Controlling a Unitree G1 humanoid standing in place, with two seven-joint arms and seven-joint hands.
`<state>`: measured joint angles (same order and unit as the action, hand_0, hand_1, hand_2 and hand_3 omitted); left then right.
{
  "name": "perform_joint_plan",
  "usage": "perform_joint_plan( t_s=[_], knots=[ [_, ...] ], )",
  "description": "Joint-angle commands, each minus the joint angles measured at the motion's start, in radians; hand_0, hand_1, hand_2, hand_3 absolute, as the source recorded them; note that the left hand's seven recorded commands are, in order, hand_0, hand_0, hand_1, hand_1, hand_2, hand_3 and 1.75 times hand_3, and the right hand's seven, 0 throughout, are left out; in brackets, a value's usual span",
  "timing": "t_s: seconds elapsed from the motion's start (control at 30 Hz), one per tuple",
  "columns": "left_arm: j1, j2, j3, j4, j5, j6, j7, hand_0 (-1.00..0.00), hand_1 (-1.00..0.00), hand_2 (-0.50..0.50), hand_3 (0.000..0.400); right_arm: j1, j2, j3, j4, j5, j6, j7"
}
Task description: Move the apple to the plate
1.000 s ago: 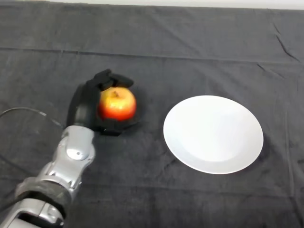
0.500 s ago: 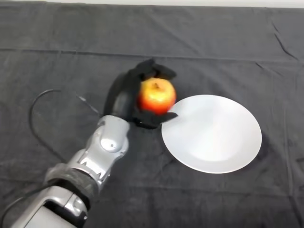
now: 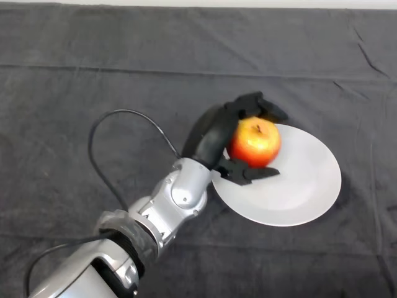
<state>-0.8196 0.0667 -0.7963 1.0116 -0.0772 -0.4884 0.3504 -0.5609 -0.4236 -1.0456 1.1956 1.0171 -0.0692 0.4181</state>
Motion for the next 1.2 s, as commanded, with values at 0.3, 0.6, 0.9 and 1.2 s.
perform_joint_plan(
  t_s=[0.3,0.6,0.9,1.2],
  knots=[
    [-0.074,0.018,-0.132,-0.016,-0.096,0.017,-0.027,-1.00,-1.00,0.00,0.400,0.007,-0.004,-0.0152,-0.012,0.0121,-0.004,0.0037],
    [-0.084,0.024,-0.190,-0.012,-0.148,0.028,-0.049,-0.16,0.00,-0.08,0.063,0.006,-0.004,-0.0157,-0.010,0.0123,-0.005,0.0051],
    [-0.111,0.028,-0.197,0.010,-0.189,0.034,-0.065,0.00,0.00,0.00,0.000,0.006,-0.005,-0.0162,-0.008,0.0124,-0.005,0.0064],
    [-0.141,0.070,-0.118,0.055,-0.217,-0.012,-0.077,0.00,0.00,0.00,0.000,0.005,-0.006,-0.0166,-0.006,0.0124,-0.005,0.0075]
  ],
)
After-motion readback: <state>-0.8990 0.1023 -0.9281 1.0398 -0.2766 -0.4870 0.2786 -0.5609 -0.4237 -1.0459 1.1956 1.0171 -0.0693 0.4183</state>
